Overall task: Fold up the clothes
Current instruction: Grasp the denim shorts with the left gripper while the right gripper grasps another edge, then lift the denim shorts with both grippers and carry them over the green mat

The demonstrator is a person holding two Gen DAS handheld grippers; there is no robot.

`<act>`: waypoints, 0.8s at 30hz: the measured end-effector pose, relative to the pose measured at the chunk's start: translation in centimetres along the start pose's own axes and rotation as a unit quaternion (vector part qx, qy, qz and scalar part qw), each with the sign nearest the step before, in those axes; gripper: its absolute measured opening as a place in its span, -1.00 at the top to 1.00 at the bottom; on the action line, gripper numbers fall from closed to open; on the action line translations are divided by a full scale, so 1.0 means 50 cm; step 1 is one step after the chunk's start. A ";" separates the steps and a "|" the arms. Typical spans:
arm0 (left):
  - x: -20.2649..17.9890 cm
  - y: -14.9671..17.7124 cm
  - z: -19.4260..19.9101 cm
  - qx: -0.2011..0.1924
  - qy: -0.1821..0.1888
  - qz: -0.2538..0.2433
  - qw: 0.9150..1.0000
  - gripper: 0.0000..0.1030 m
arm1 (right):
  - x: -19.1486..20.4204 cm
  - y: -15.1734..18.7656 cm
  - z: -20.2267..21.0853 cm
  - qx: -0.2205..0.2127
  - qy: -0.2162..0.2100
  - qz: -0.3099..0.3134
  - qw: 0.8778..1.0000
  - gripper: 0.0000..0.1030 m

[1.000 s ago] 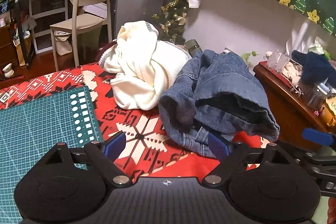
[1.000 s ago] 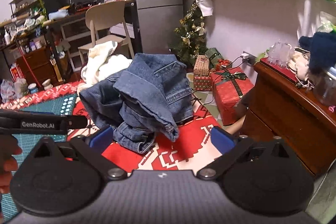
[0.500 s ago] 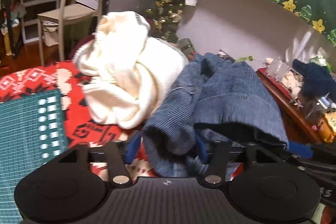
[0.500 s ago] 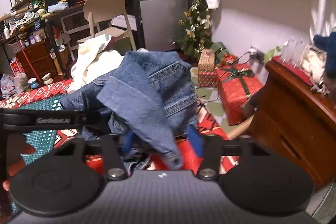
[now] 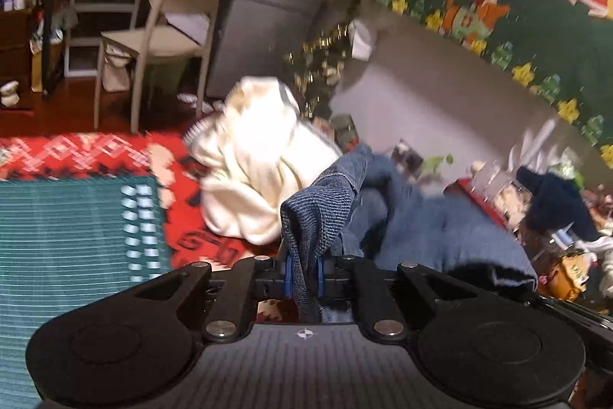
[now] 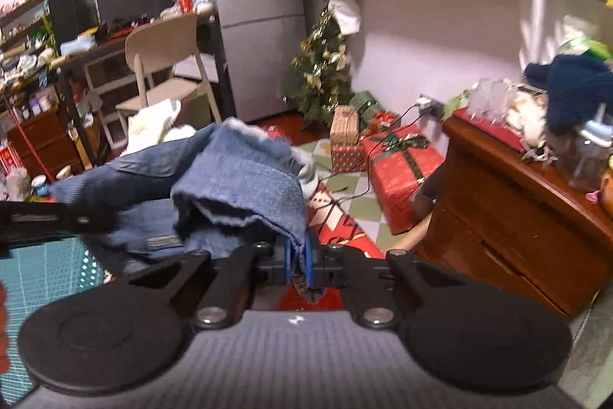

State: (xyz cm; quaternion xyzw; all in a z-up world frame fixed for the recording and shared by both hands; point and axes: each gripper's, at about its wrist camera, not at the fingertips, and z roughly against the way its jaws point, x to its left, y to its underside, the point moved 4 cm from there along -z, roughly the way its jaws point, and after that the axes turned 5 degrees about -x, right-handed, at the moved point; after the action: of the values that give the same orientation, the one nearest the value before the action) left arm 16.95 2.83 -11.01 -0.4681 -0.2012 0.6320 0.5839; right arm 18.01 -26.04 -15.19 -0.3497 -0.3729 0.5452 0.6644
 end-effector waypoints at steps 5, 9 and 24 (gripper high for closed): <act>0.069 -0.008 0.121 -0.013 -0.007 0.012 1.000 0.79 | 0.027 -0.003 0.074 0.001 -0.031 -0.008 0.999 0.87; 0.132 0.002 0.206 -0.024 -0.037 0.036 0.998 0.79 | 0.084 0.010 0.117 0.005 -0.064 0.010 0.998 0.87; 0.275 0.030 0.470 -0.080 -0.091 0.074 0.990 0.79 | 0.412 0.057 0.310 0.028 -0.254 0.058 0.965 0.87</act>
State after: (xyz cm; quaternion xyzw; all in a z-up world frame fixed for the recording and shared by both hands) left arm -1.67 22.09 -5.83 -0.4680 -0.2681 0.6952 0.4753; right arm 5.75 -4.39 -7.91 -0.2016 -0.4931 0.6642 0.5245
